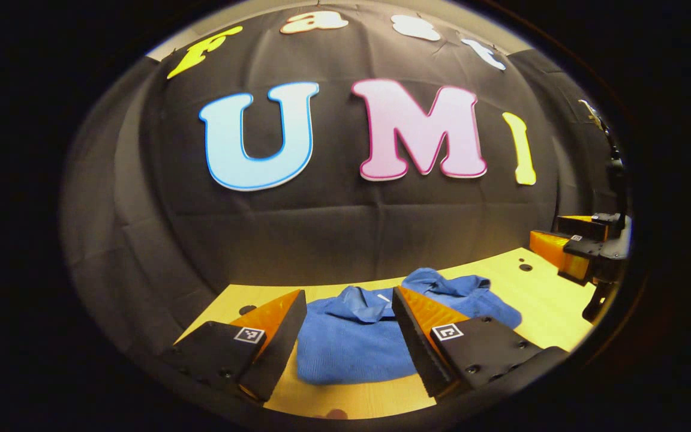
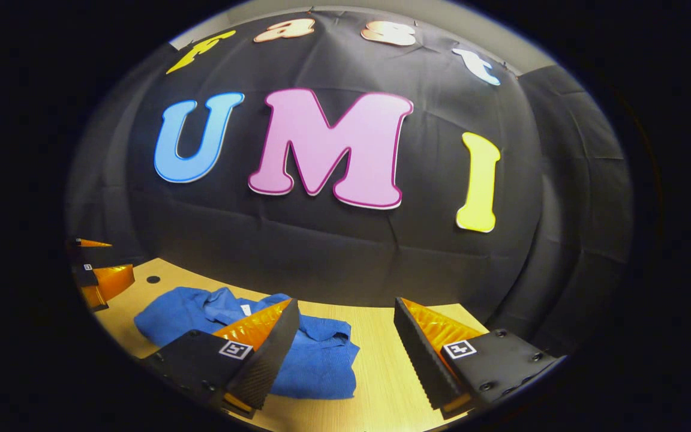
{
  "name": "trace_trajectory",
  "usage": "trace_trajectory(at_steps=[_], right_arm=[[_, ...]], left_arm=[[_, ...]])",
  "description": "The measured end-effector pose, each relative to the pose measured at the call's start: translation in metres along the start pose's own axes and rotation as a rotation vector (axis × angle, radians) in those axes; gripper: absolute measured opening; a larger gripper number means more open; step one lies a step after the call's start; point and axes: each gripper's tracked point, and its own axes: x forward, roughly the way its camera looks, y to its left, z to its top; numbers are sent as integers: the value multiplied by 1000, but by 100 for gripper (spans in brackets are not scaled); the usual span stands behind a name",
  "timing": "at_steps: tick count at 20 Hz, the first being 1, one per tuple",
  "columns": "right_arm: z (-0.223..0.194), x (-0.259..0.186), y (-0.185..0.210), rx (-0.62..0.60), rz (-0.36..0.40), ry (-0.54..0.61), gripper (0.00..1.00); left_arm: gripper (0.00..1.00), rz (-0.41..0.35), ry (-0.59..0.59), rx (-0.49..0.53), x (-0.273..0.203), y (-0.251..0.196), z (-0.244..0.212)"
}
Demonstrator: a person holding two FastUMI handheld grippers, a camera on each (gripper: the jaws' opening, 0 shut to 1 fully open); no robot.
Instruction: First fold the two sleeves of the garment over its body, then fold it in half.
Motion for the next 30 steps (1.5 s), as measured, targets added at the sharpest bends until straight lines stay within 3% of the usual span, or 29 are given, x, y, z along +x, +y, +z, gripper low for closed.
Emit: trace_trajectory(at_steps=[2, 5, 9, 10, 11, 13, 16, 19, 30], right_arm=[[14, -35, 4, 29, 1, 0, 99], [36, -84, 12, 57, 16, 3, 96], [54, -139, 17, 32, 24, -4, 96], [57, -154, 22, 35, 37, -4, 96], [60, -169, 28, 31, 60, -9, 96], [69, -205, 33, -6, 74, -35, 96], [77, -250, 43, -15, 93, -100, 96], [76, -274, 50, -27, 104, -124, 99], [90, -279, 63, 18, 120, -145, 96]], left_arm=[[79, -8, -44, 8, -43, -4, 21], [82, 10, -38, 18, -103, -9, 32], [86, 50, -64, -45, -178, -6, 45], [82, 55, -81, -53, -192, -2, 49], [79, 70, -122, -63, -206, 3, 55], [86, 70, -227, -101, -232, 9, 70], [78, 15, -342, -176, -266, 11, 77], [85, 59, -377, -126, -281, 31, 73], [82, 57, -332, -52, -289, 23, 63]])
